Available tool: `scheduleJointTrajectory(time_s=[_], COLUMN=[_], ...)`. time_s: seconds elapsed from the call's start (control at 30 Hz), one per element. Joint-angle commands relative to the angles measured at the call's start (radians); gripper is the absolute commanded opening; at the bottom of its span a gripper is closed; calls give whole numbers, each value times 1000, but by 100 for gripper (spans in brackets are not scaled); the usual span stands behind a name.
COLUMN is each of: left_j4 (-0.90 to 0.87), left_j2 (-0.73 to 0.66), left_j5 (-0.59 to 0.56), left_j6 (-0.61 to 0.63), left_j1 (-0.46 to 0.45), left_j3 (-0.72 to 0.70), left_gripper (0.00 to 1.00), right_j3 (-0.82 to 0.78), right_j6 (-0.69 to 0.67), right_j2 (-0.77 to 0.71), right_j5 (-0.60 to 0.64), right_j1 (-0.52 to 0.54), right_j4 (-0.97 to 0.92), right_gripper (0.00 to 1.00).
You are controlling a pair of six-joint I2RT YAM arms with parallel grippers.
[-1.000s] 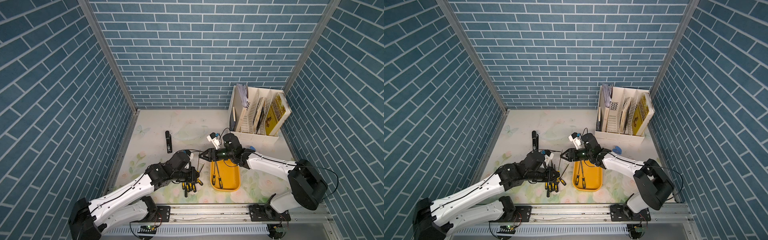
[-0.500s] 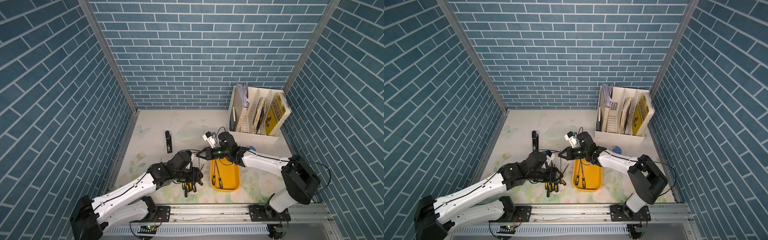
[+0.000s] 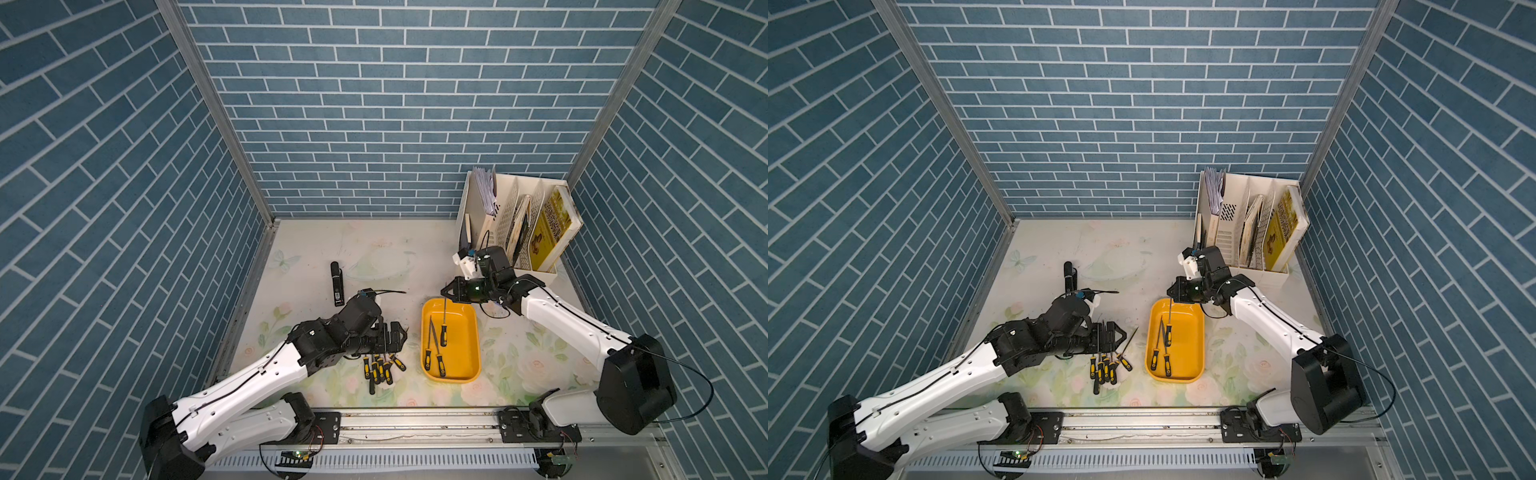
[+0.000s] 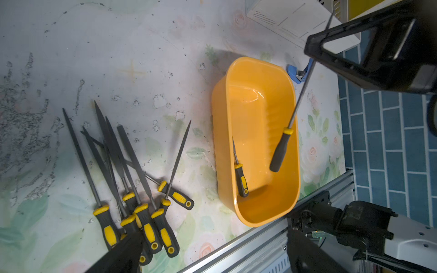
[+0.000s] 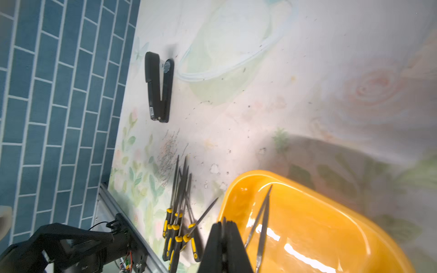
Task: Put the file tool into the storage box
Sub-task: Place the file tool in the storage box.
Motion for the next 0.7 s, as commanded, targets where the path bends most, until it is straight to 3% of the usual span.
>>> scheduleJointTrajectory(time_s=[0.0, 0.67], left_j4=[-20, 7], left_j2=[5, -33], left_j5=[-29, -46], left_j6=[-16, -63], left_j1=[1, 1], left_j3=[-51, -162], left_gripper=[100, 100], right_j3=[23, -201], right_j6=[-97, 12], right_j2=[64, 166], right_j5=[32, -3], right_j1=[6, 54], right_j4=[-127, 123], right_gripper=[0, 0])
